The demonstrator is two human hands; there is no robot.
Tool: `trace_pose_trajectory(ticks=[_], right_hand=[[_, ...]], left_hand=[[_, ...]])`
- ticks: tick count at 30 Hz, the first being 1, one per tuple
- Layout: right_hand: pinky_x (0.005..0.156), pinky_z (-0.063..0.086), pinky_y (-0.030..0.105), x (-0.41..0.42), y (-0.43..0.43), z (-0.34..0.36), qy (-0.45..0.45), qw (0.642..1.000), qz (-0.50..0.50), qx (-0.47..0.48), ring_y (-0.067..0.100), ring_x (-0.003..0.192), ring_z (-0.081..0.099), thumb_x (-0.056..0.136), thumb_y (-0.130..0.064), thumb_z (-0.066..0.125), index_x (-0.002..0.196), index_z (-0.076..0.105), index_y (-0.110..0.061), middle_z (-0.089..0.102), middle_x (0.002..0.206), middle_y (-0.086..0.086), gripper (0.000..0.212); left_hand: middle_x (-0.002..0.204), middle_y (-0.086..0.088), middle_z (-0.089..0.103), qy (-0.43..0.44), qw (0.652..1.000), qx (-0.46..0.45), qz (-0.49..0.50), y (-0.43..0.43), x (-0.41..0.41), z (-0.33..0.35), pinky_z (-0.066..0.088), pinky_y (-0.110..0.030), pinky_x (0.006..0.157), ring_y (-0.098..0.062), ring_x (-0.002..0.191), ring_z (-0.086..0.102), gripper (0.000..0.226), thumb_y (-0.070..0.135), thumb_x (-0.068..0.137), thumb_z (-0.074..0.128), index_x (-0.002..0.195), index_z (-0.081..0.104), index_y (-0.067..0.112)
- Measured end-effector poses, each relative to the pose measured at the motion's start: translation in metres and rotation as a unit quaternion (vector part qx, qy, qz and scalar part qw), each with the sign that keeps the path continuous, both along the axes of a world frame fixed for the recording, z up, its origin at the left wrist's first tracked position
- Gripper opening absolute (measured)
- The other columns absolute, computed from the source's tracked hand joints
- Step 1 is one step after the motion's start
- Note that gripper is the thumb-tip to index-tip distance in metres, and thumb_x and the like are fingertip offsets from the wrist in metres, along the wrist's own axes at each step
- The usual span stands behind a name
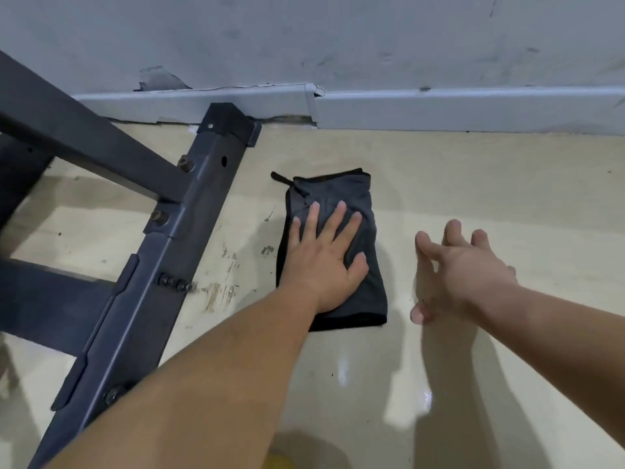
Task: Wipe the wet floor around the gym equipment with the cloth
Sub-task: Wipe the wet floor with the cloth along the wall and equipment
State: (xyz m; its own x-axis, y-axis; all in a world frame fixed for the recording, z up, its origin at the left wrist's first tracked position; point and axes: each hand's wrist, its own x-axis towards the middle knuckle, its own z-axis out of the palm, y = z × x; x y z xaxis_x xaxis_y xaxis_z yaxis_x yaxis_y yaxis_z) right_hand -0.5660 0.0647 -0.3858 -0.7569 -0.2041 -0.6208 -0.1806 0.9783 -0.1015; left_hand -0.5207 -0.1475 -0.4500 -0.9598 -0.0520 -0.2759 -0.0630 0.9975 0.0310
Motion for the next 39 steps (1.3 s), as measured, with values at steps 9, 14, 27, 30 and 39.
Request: trace_pose_trajectory(ticks=[9,14,27,30,39], right_hand=[[0.102,0.047,0.059,-0.004,-0.001,-0.005,-0.004,1.000,-0.011,0.015,0.030,0.150,-0.004,0.042,-0.064,0.088,0.151,0.003,-0.054,-0.009,0.164,-0.008,0.138],[0.104,0.046,0.060,-0.003,-0.001,-0.006,-0.002,1.000,-0.015,0.005,0.032,0.150,-0.001,0.040,-0.062,0.088,0.153,0.006,-0.054,-0.006,0.164,-0.008,0.140],[0.119,0.033,0.043,0.002,0.028,0.023,-0.020,0.984,-0.049,-0.171,0.024,0.153,0.018,0.060,-0.052,0.094,0.159,0.012,-0.043,0.012,0.166,-0.007,0.129],[0.118,0.034,0.037,0.007,0.079,0.034,0.045,0.990,-0.041,-0.130,0.022,0.150,0.029,0.072,-0.044,0.088,0.160,0.018,-0.041,0.021,0.165,0.000,0.113],[0.089,0.055,0.048,0.027,0.155,-0.004,0.019,0.996,-0.074,0.052,0.040,0.140,0.024,0.056,-0.048,0.086,0.150,0.003,-0.057,0.019,0.150,0.012,0.125]], left_hand=[[0.176,0.010,-0.009,0.038,0.999,0.008,0.016,-0.045,-0.069,0.000,-0.004,-0.055,0.129,-0.028,0.162,-0.012,0.073,0.064,0.099,0.018,0.166,0.001,0.041],[0.177,0.001,-0.008,0.057,0.958,0.036,0.278,-0.031,-0.032,0.000,-0.004,-0.059,0.128,-0.037,0.161,-0.010,0.075,0.062,0.102,0.019,0.168,0.002,0.031],[0.171,0.000,-0.029,-0.008,0.989,0.001,0.147,0.076,0.084,0.002,-0.010,-0.067,0.124,-0.046,0.155,-0.027,0.078,0.060,0.098,0.002,0.164,-0.020,0.027],[0.173,0.000,-0.027,-0.006,0.995,-0.015,0.096,0.063,0.056,0.004,-0.008,-0.066,0.125,-0.044,0.156,-0.027,0.077,0.063,0.099,0.004,0.164,-0.019,0.029],[0.175,-0.001,-0.020,-0.019,0.995,-0.005,0.098,0.102,-0.067,0.007,0.001,-0.073,0.122,-0.053,0.155,-0.017,0.070,0.052,0.107,0.012,0.166,-0.012,0.023]])
